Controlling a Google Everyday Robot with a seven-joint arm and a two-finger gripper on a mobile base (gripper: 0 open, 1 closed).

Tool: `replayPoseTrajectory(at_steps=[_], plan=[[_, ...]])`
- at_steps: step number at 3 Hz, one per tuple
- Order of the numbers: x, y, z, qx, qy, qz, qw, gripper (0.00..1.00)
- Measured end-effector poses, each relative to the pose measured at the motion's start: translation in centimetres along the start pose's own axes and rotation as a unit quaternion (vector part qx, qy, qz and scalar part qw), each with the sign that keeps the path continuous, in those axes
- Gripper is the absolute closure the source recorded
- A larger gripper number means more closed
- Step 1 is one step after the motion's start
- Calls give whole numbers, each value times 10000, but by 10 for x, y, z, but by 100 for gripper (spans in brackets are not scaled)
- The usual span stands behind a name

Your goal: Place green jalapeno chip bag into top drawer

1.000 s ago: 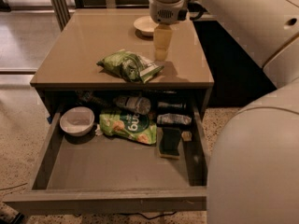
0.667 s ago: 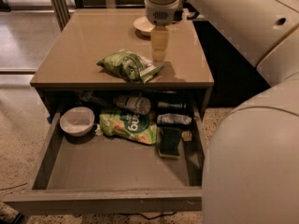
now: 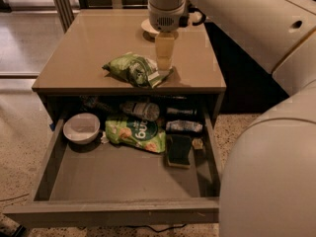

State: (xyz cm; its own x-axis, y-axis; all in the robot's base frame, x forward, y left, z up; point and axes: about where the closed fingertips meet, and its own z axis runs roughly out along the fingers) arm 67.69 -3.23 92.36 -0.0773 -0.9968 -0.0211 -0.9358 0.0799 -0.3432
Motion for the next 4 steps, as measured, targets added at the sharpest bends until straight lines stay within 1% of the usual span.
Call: replayPoseTrajectory(at_steps=[1, 2, 3, 4], plan=[[-17, 17, -1, -42, -56, -252, 9997, 0], [-31, 35, 1, -110, -74, -534, 9985, 0], [-31, 35, 1, -110, -75, -534, 9985, 0], [-40, 30, 6, -142, -256, -482, 9984, 0]])
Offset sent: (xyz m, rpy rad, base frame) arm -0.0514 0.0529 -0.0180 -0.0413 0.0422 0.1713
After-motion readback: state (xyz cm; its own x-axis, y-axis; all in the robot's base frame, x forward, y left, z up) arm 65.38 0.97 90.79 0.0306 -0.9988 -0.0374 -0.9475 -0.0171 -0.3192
